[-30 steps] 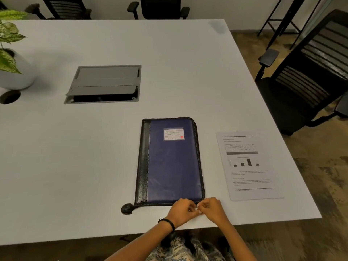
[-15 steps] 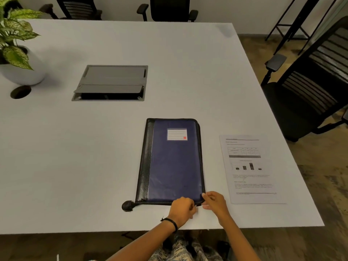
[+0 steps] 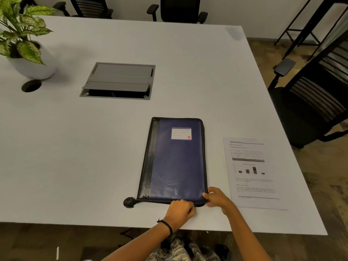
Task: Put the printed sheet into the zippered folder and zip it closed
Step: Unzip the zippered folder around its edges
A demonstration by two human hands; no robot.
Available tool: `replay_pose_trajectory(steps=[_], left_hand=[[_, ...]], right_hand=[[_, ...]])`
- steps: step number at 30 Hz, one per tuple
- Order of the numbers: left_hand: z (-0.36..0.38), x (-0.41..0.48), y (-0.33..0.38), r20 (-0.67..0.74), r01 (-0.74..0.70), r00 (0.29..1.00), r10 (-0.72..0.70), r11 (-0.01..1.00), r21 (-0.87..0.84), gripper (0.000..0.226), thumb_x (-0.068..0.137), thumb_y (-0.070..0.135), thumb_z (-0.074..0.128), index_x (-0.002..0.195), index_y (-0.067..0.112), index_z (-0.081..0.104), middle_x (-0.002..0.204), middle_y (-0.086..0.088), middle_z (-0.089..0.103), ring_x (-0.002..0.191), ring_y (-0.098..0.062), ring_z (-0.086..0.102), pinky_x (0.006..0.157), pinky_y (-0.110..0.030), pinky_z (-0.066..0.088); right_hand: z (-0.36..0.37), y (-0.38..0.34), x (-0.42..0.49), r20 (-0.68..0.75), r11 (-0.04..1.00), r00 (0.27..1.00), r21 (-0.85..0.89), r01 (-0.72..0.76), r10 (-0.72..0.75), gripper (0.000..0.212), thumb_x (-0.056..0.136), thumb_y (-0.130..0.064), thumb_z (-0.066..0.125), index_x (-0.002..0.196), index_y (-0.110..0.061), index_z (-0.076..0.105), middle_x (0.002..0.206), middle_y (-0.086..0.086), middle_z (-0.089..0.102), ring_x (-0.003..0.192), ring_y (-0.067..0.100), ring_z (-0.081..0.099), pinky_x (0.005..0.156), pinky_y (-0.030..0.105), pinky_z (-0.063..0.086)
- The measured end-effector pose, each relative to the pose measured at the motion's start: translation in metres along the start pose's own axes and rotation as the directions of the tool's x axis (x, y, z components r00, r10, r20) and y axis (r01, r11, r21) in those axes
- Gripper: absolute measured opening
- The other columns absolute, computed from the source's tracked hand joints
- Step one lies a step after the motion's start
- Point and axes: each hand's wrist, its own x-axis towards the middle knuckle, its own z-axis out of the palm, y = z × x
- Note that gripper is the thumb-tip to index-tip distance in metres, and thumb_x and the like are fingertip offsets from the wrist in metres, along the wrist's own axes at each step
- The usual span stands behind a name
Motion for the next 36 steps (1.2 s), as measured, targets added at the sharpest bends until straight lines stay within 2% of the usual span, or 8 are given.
replay_pose_trajectory(steps=[2,5,11,16,22,25,30,36], left_hand=[[-0.002,-0.003,-0.006,-0.001,-0.01,1.0,0.011,0.999,0.04,0.032,0.094,0.027,0.037,0.088,0.007,0.062,0.089,-0.015,0.07,0.079,-0.034,0.062,0.06,-0.035,0.03],[-0.004,-0.008,-0.016,-0.001,-0.02,1.0,0.02,0.996,0.088,0.031,0.093,0.026,0.036,0.089,0.008,0.061,0.09,-0.013,0.07,0.08,-0.033,0.063,0.06,-0.036,0.031],[-0.01,-0.019,-0.036,-0.035,-0.008,0.999,0.013,0.991,0.135,0.03,0.09,0.024,0.035,0.087,0.01,0.06,0.09,-0.014,0.07,0.079,-0.034,0.063,0.063,-0.041,0.043],[-0.009,-0.028,-0.054,-0.077,0.025,0.997,-0.014,0.989,0.144,0.031,0.092,0.026,0.032,0.089,0.012,0.06,0.091,-0.01,0.069,0.079,-0.03,0.063,0.066,-0.04,0.045],[-0.011,-0.031,-0.055,-0.081,0.039,0.996,-0.029,0.991,0.125,0.033,0.094,0.026,0.032,0.091,0.01,0.061,0.093,-0.011,0.07,0.081,-0.029,0.064,0.068,-0.039,0.046],[-0.011,-0.033,-0.054,-0.088,0.057,0.995,-0.047,0.992,0.109,0.033,0.094,0.027,0.032,0.091,0.011,0.061,0.093,-0.011,0.07,0.081,-0.029,0.064,0.07,-0.039,0.047],[-0.015,-0.038,-0.059,-0.136,0.096,0.988,-0.08,0.989,0.115,0.031,0.093,0.028,0.035,0.085,0.012,0.061,0.085,-0.008,0.069,0.075,-0.026,0.063,0.065,-0.037,0.046],[-0.019,-0.052,-0.074,-0.293,0.069,0.956,-0.026,0.988,0.138,0.02,0.068,0.02,0.074,0.055,0.017,0.06,0.048,0.003,0.061,0.04,-0.013,0.055,0.04,-0.02,0.042]], right_hand=[[-0.001,0.0,0.001,0.025,1.0,1.0,-0.025,0.001,0.0,0.012,0.092,-0.019,0.053,0.096,-0.01,0.047,0.12,0.018,0.052,0.1,0.025,0.054,0.094,0.038,0.052],[-0.002,-0.001,-0.001,0.032,0.999,0.999,-0.023,-0.026,0.027,0.034,0.092,-0.021,0.053,0.121,-0.007,0.044,0.138,0.017,0.043,0.117,0.03,0.052,0.096,0.036,0.049],[-0.005,-0.001,0.001,0.056,0.998,0.998,0.043,-0.036,0.033,0.007,0.09,-0.016,0.056,0.087,-0.014,0.049,0.114,0.017,0.053,0.099,0.027,0.056,0.095,0.04,0.05],[-0.008,-0.005,0.002,0.051,0.997,0.997,0.055,-0.062,0.06,0.018,0.089,-0.015,0.057,0.074,-0.015,0.047,0.102,0.016,0.055,0.094,0.027,0.055,0.097,0.041,0.049],[-0.004,-0.009,0.008,-0.027,0.998,0.998,-0.006,-0.06,0.059,0.014,0.087,-0.015,0.061,0.094,-0.007,0.051,0.123,0.022,0.056,0.103,0.033,0.058,0.094,0.039,0.049],[-0.003,-0.017,0.009,-0.018,0.998,0.998,0.005,-0.06,0.06,0.038,0.087,-0.018,0.06,0.119,-0.001,0.049,0.129,0.019,0.052,0.114,0.035,0.054,0.093,0.039,0.049],[0.0,-0.025,0.005,0.04,0.998,0.997,-0.02,-0.065,0.066,0.037,0.088,-0.024,0.059,0.114,0.002,0.054,0.121,0.021,0.059,0.11,0.035,0.057,0.094,0.041,0.049],[-0.008,-0.028,0.002,0.1,0.998,0.993,-0.014,-0.054,0.055,0.038,0.087,-0.026,0.059,0.114,-0.001,0.053,0.122,0.02,0.059,0.107,0.034,0.059,0.094,0.041,0.051]])
